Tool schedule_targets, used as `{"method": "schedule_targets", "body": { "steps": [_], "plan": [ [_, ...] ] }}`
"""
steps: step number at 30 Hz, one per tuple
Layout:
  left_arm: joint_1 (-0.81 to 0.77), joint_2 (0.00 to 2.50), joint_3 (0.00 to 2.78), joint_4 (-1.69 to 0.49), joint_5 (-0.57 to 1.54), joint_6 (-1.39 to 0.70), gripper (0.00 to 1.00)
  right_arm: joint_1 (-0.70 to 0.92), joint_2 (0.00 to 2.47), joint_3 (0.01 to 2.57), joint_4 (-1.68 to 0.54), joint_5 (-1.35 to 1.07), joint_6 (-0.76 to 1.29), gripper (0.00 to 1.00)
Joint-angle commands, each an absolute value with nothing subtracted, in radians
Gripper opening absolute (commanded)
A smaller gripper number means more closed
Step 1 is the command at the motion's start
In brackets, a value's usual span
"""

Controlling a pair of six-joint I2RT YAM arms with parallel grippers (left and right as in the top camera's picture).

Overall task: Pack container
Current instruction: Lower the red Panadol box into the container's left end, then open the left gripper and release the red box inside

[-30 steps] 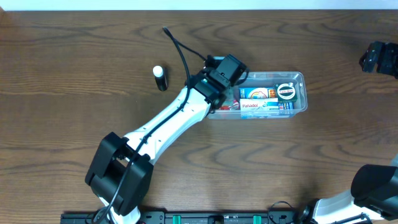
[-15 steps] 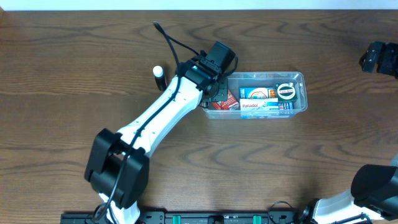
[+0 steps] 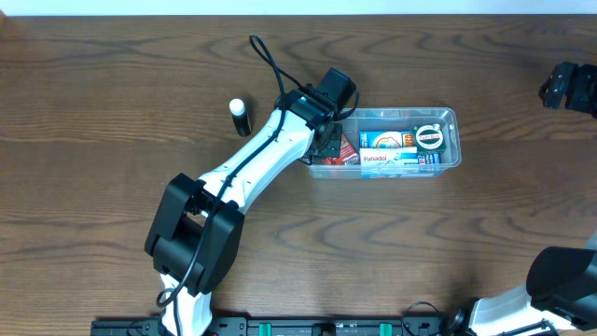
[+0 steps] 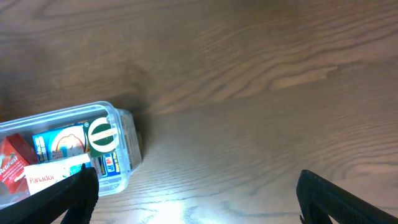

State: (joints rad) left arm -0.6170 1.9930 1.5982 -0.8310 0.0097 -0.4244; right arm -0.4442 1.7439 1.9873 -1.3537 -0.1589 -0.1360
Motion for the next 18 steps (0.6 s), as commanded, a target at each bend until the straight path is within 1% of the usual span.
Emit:
{"method": "schedule_targets", "body": {
  "steps": [1, 18],
  "plan": [
    [-0.612, 2.037, 1.623, -0.83, -0.023, -0.411, 0.06, -0.449, 1.737, 2.001, -1.355, -0.162, -0.136, 0.99],
    [-0.612, 2.089, 1.623, -0.761, -0.023, -0.412, 0.06, -0.448, 1.737, 2.001, -1.355, -0.161, -0.136, 0.99]
  ]
}}
